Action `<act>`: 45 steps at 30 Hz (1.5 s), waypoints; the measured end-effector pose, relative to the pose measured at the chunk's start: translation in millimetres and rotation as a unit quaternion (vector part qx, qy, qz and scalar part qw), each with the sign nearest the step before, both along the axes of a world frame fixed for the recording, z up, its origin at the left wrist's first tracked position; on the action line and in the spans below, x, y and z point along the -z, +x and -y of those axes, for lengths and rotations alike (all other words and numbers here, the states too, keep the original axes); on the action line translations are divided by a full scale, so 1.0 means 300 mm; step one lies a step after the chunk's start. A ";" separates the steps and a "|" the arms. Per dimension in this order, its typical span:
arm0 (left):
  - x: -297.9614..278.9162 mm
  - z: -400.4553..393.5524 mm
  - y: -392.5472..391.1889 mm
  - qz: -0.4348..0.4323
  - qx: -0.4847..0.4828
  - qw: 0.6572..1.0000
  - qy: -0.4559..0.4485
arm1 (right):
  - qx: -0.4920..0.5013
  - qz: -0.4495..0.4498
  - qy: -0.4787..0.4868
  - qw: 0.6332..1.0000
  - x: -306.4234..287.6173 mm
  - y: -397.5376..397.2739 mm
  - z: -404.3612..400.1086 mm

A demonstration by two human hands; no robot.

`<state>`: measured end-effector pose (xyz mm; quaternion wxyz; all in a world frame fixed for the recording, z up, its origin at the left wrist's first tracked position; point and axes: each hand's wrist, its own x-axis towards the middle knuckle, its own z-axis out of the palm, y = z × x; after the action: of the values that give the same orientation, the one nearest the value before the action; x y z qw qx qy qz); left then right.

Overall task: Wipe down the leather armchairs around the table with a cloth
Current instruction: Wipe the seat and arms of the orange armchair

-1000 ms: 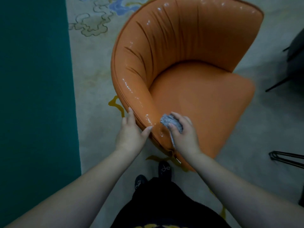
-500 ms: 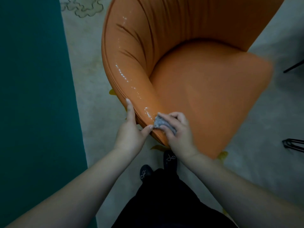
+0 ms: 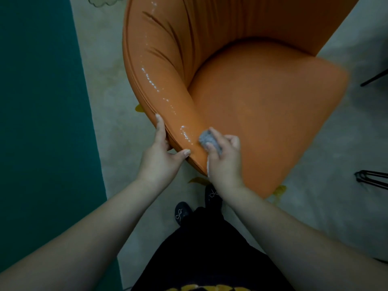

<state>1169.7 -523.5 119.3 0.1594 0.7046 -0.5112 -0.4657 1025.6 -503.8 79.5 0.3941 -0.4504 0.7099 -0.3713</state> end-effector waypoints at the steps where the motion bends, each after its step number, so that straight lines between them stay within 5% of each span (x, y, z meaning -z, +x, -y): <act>1: -0.003 -0.001 -0.001 -0.003 -0.002 1.000 0.001 | 0.036 0.016 0.025 0.999 0.004 -0.011 0.006; 7: -0.006 -0.007 0.005 0.005 -0.009 1.000 -0.007 | -0.105 -0.020 -0.089 0.990 -0.007 0.020 -0.034; 12: -0.007 -0.006 0.008 -0.045 -0.031 0.999 0.002 | 0.029 0.025 0.026 0.999 0.004 -0.013 0.081; 17: 0.014 -0.005 0.036 -0.101 -0.048 0.994 0.017 | -0.142 -0.029 -0.111 0.983 -0.016 0.030 0.053; 22: 0.016 -0.009 0.050 -0.132 -0.064 0.989 0.022 | -0.033 0.012 -0.001 0.999 0.003 0.034 0.242; 28: 0.002 0.055 0.072 -0.141 -0.127 0.982 0.018 | -0.171 -0.030 -0.163 0.971 -0.004 0.054 0.111; 33: -0.014 0.073 0.072 -0.163 -0.133 0.976 0.049 | -0.079 0.004 -0.045 0.996 0.007 0.074 0.286; 39: -0.010 0.075 0.071 -0.158 -0.148 0.975 0.052 | -0.163 -0.011 -0.141 0.976 -0.003 0.060 0.181; 45: -0.016 0.082 0.073 -0.143 -0.149 0.977 0.054 | -0.072 0.046 -0.007 0.996 -0.011 0.077 0.354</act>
<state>1191.7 -548.1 124.0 0.2602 0.7063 -0.3468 -0.5596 1048.6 -609.9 82.6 0.4488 -0.4852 0.6545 -0.3670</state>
